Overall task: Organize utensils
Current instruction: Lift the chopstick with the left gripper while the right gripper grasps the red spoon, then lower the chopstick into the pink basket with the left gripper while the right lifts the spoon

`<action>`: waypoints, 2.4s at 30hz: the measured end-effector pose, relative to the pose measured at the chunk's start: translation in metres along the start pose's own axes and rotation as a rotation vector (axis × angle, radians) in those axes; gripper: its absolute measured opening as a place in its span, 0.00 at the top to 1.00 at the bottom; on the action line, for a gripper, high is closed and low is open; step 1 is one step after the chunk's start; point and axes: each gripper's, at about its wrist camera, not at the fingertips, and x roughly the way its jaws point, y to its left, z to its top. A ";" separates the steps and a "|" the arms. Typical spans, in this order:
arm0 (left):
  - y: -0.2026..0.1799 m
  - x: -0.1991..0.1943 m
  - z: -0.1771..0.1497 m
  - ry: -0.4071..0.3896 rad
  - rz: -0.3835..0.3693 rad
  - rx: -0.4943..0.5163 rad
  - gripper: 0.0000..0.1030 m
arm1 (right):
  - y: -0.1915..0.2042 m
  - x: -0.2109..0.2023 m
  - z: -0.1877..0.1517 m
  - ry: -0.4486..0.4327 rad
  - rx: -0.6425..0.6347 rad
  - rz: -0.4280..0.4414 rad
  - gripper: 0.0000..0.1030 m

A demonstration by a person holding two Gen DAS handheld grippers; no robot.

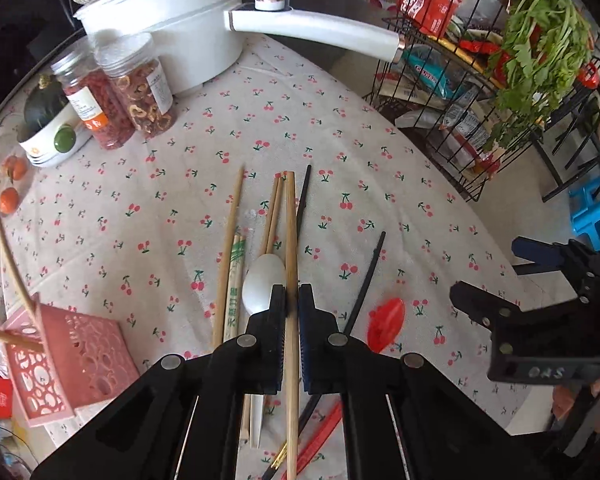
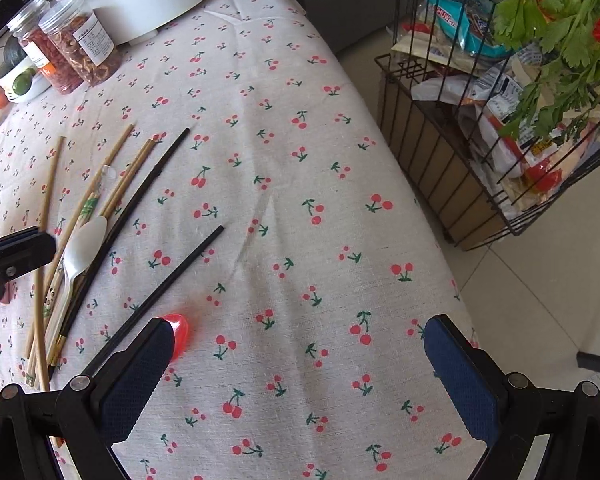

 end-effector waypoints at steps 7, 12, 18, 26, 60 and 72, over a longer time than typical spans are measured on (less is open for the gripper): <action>0.025 -0.068 -0.047 -0.085 -0.003 -0.021 0.95 | 0.018 0.011 0.000 0.047 0.029 0.054 0.01; 0.048 -0.101 -0.084 -0.157 -0.015 -0.067 0.95 | 0.034 0.027 -0.002 0.100 0.000 0.125 0.06; 0.071 -0.121 -0.117 -0.250 -0.050 -0.131 0.95 | 0.035 0.045 -0.005 0.131 -0.010 0.181 0.35; 0.091 -0.126 -0.124 -0.252 -0.069 -0.173 0.94 | 0.033 0.047 -0.002 0.078 0.011 0.268 0.56; 0.142 -0.245 -0.129 -0.647 0.048 -0.329 0.95 | 0.111 -0.162 -0.004 -0.633 -0.176 0.316 0.99; 0.150 -0.215 -0.103 -0.669 0.213 -0.292 0.95 | 0.168 -0.169 0.007 -0.797 -0.166 0.349 0.99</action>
